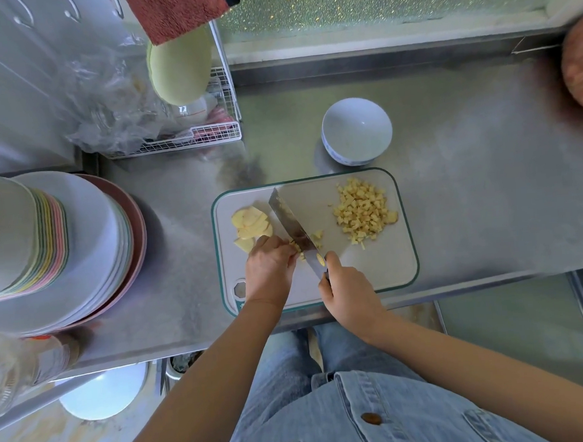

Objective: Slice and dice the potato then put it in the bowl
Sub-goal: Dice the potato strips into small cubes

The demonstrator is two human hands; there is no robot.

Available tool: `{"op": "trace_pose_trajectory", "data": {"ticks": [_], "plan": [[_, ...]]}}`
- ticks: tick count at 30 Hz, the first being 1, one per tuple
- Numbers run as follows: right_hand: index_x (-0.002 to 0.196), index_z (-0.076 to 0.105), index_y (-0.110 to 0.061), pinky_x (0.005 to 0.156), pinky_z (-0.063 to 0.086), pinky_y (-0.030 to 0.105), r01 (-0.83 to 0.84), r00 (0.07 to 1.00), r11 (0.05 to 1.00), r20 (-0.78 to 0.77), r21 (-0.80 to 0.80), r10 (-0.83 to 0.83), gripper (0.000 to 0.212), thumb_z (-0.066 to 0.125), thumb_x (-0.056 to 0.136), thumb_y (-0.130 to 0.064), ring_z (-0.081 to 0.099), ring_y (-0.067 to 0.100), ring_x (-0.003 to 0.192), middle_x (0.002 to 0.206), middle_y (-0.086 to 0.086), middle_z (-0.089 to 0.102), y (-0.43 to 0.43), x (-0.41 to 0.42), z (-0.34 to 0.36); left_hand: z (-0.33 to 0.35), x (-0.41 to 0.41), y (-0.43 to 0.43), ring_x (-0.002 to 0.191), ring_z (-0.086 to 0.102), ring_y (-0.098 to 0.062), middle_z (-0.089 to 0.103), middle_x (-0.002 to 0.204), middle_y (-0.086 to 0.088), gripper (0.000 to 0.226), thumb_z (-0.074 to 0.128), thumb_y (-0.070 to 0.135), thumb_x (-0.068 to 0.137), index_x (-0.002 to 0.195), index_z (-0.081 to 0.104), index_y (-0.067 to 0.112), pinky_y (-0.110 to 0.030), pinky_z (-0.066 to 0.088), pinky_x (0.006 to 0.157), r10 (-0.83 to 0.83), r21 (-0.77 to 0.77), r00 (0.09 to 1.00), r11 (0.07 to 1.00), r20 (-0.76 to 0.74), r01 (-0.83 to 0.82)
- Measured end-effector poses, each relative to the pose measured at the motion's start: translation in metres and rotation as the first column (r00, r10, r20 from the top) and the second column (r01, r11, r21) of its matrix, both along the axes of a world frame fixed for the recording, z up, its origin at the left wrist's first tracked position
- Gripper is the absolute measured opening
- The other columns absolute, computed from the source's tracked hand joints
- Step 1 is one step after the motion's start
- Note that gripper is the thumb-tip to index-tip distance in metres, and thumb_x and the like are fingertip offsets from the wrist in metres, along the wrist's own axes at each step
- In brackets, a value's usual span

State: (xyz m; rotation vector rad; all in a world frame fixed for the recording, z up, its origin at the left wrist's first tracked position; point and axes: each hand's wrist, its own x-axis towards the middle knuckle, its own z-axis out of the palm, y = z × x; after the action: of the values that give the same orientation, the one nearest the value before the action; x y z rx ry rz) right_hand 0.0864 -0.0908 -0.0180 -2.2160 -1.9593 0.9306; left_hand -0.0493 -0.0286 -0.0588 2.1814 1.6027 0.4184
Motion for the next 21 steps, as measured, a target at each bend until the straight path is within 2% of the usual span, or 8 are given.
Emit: {"op": "trace_pose_trajectory", "data": {"ticks": [5,8,11,17,21], "plan": [[0.103,0.047,-0.001,0.043,0.022,0.028,0.024,0.995,0.998,-0.102,0.052,-0.018,0.014,0.046,0.093,-0.011,0.035,0.016,0.045,0.053,-0.008,0.033,0.001,0.012,0.001,0.0,-0.003,0.002,0.069,0.057,-0.029,0.066,0.062,-0.001,0.016,0.087,0.014,0.063,0.064,0.071,0.012,-0.034,0.045,0.063,0.005,0.037,0.996,0.999,-0.089,-0.001],[0.101,0.047,-0.002,0.043,0.022,0.029,-0.012,0.996,0.996,-0.084,0.093,0.02,0.013,0.047,0.093,-0.012,0.037,0.019,0.046,0.052,-0.009,0.033,-0.001,0.017,0.009,0.003,-0.004,0.003,0.077,0.059,-0.032,0.07,0.071,-0.002,0.021,0.089,0.018,0.06,0.072,0.073,0.013,-0.036,0.046,0.066,0.02,0.047,0.995,0.999,-0.1,-0.015],[0.101,0.043,-0.006,0.049,0.029,0.033,-0.066,0.995,0.994,-0.063,0.087,0.072,0.011,0.045,0.094,-0.014,0.039,0.021,0.049,0.054,-0.007,0.035,-0.003,0.018,0.015,0.004,-0.003,0.0,0.082,0.058,-0.032,0.069,0.078,-0.003,0.029,0.089,0.023,0.059,0.08,0.071,0.015,-0.036,0.046,0.067,0.045,0.047,0.992,0.998,-0.119,-0.04],[0.101,0.041,-0.009,0.051,0.029,0.032,-0.102,0.993,0.993,-0.045,0.056,0.105,0.009,0.043,0.094,-0.015,0.04,0.02,0.05,0.055,-0.006,0.036,-0.004,0.017,0.015,0.001,-0.006,-0.004,0.082,0.059,-0.032,0.069,0.073,-0.003,0.03,0.09,0.018,0.057,0.08,0.071,0.015,-0.036,0.045,0.067,0.101,0.053,0.988,0.994,-0.12,-0.095],[0.099,0.04,-0.01,0.051,0.028,0.032,-0.116,0.992,0.992,-0.039,0.047,0.117,0.008,0.043,0.094,-0.014,0.038,0.019,0.049,0.055,-0.006,0.035,-0.006,0.014,0.015,0.0,-0.006,-0.003,0.082,0.059,-0.033,0.07,0.074,-0.003,0.031,0.091,0.023,0.056,0.08,0.074,0.015,-0.037,0.046,0.069,0.126,0.054,0.985,0.991,-0.117,-0.12]]}}
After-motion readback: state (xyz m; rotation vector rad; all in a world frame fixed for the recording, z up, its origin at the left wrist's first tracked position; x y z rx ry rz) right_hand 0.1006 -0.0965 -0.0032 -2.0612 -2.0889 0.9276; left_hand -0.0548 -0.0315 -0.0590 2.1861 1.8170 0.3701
